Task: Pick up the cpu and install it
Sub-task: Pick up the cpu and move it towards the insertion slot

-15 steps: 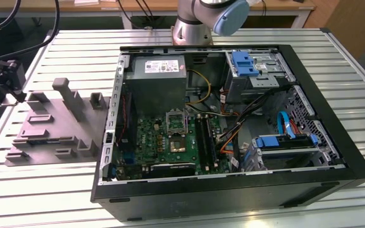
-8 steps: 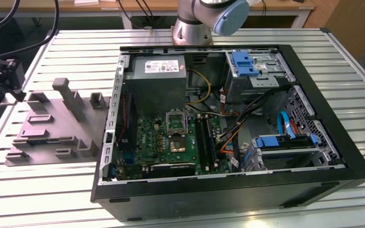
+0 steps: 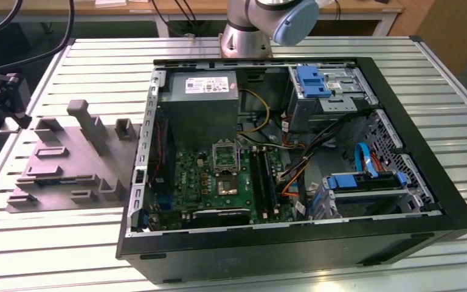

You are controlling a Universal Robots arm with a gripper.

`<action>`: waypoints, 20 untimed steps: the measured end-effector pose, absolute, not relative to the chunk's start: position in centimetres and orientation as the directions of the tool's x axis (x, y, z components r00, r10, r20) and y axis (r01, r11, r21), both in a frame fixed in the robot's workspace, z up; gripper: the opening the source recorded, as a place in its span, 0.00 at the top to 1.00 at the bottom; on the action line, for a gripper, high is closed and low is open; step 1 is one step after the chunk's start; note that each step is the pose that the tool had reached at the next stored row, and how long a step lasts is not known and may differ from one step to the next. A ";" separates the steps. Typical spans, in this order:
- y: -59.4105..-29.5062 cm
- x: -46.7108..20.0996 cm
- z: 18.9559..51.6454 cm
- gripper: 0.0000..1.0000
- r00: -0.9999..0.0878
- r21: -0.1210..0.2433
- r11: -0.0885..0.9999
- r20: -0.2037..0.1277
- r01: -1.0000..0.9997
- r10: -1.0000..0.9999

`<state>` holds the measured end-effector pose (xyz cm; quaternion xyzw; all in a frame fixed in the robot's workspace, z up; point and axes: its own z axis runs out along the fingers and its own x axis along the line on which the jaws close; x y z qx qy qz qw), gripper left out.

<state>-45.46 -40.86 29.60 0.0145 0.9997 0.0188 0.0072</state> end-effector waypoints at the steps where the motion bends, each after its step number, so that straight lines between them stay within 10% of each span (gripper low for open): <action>1: -40.9 -45.5 29.7 0.53 -0.999 0.038 0.999 -0.014 0.029 0.029; 20: -40.9 -45.5 30.8 0.53 -0.999 0.038 0.999 -0.014 0.029 0.029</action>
